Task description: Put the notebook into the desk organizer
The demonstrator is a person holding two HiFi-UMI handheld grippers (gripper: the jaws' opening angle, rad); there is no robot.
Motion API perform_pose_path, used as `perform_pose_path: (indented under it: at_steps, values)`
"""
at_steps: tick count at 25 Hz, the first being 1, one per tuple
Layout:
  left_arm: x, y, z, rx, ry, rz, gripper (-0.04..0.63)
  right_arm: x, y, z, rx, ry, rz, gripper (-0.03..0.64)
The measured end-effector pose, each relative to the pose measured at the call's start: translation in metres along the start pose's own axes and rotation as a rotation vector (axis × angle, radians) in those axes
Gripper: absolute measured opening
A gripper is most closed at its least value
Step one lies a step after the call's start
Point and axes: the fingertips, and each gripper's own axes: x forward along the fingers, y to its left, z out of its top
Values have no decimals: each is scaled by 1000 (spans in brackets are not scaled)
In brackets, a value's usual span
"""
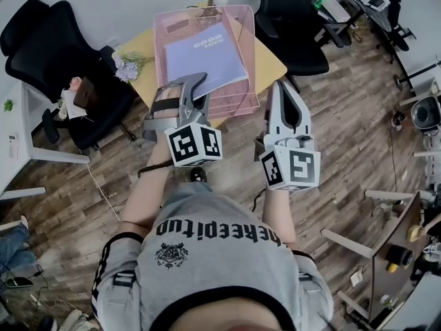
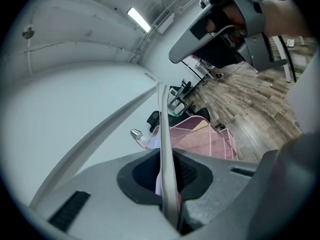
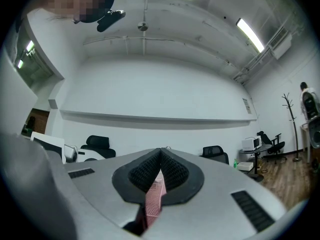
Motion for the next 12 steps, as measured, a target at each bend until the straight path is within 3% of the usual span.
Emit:
perform_pose_path:
  at_steps: [12]
  values:
    - [15,-32,-15,187,75,-159,32,2,3,0,2,4,10,2]
